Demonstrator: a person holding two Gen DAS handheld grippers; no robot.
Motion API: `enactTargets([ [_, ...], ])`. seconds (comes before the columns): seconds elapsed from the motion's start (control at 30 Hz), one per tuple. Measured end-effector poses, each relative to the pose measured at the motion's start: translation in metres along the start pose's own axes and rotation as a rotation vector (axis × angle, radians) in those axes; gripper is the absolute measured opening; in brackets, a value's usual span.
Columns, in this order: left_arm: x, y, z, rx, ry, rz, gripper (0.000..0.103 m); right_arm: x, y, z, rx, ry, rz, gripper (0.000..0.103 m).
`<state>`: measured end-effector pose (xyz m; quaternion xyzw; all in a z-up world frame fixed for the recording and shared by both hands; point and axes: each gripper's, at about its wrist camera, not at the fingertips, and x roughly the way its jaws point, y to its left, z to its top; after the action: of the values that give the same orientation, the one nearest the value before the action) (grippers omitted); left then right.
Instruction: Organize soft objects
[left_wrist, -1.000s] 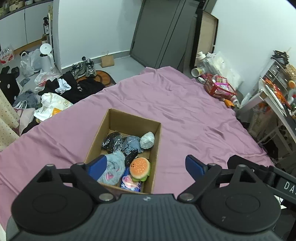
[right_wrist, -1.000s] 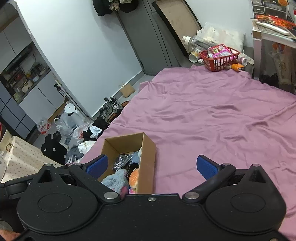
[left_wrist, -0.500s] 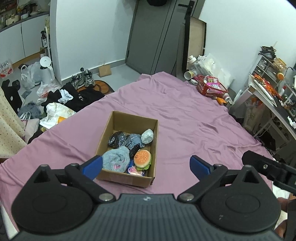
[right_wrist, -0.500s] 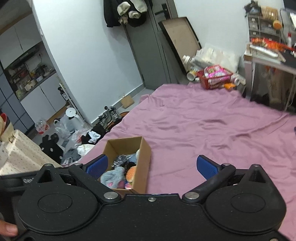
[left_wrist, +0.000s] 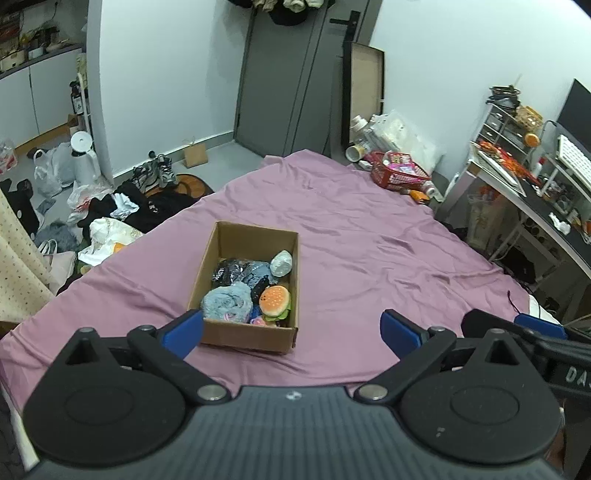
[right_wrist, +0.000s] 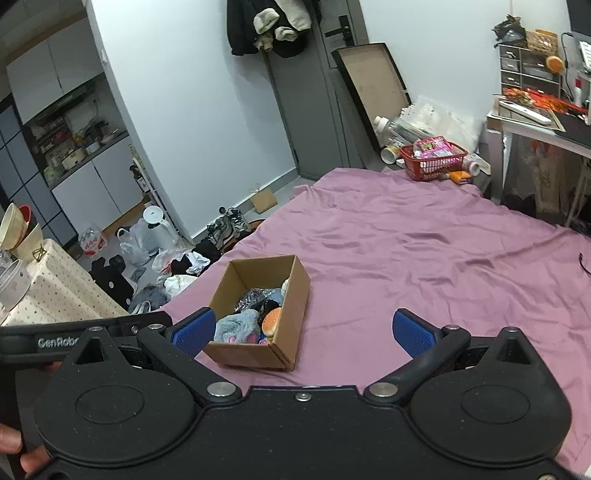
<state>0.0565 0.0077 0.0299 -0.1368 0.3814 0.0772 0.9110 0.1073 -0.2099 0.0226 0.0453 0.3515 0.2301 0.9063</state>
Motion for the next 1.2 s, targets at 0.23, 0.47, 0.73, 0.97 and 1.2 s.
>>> enactTargets([
  [0.23, -0.021, -0.001, -0.015, 0.006, -0.032, -0.004, 0.101, -0.019, 0.003, -0.016, 0.000, -0.014, 0.008, 0.103],
  [0.47, -0.042, 0.002, -0.023, 0.002, -0.071, -0.017, 0.101, -0.029, 0.005, -0.028, -0.013, -0.015, 0.031, 0.103],
  [0.73, -0.054, 0.000, -0.040, 0.037, -0.078, 0.004, 0.101, -0.042, 0.003, -0.034, -0.013, -0.042, 0.054, 0.103],
  [0.97, -0.056, 0.005, -0.049, 0.049, -0.080, 0.030, 0.101, -0.045, 0.007, -0.046, -0.053, -0.035, 0.057, 0.103],
  [1.2, -0.052, 0.012, -0.055, 0.049, -0.073, 0.041, 0.101, -0.048, 0.011, -0.050, -0.067, -0.040, 0.049, 0.103],
])
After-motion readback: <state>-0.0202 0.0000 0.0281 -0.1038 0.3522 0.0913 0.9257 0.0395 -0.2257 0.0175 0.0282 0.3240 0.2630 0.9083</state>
